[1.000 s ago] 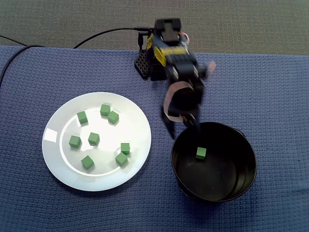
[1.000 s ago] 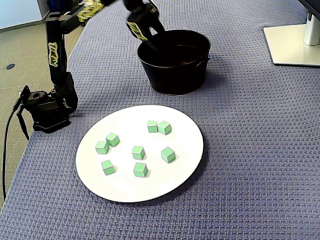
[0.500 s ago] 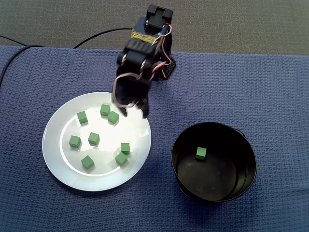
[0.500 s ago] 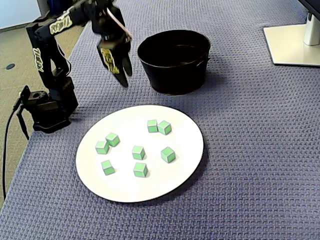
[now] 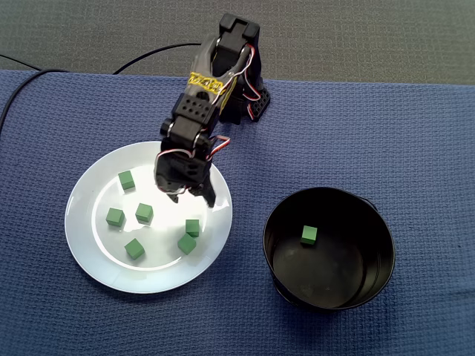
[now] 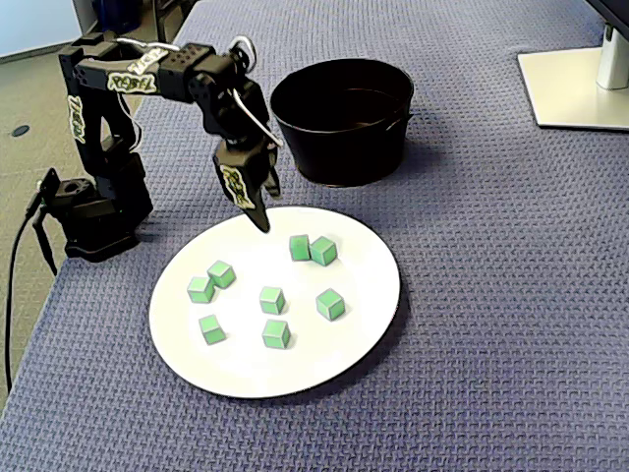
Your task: Pick up the items on the white plate and put them in the black container.
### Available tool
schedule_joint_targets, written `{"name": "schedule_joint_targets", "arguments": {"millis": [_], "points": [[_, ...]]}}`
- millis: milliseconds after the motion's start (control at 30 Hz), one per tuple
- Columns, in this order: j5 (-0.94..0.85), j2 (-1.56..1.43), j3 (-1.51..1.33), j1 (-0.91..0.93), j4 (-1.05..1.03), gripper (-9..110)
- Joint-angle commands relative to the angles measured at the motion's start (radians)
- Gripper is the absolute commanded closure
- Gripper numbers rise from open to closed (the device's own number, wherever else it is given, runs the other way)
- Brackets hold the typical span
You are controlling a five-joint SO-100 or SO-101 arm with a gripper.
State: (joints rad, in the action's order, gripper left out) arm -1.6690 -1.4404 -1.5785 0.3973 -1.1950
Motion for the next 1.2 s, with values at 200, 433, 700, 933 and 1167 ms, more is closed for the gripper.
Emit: {"name": "schedule_joint_targets", "arguments": {"millis": [200,433,700,933,1167], "points": [[0.018,0.117,0.043,-0.025,0.107,77],[0.026,0.189,0.077,-0.04,0.155,77],[0.018,0.239,0.097,-0.043,0.196,78],[0.031,0.259,0.097,-0.058,0.206,90],[0.035,0.265,0.091,-0.066,0.206,98]]}}
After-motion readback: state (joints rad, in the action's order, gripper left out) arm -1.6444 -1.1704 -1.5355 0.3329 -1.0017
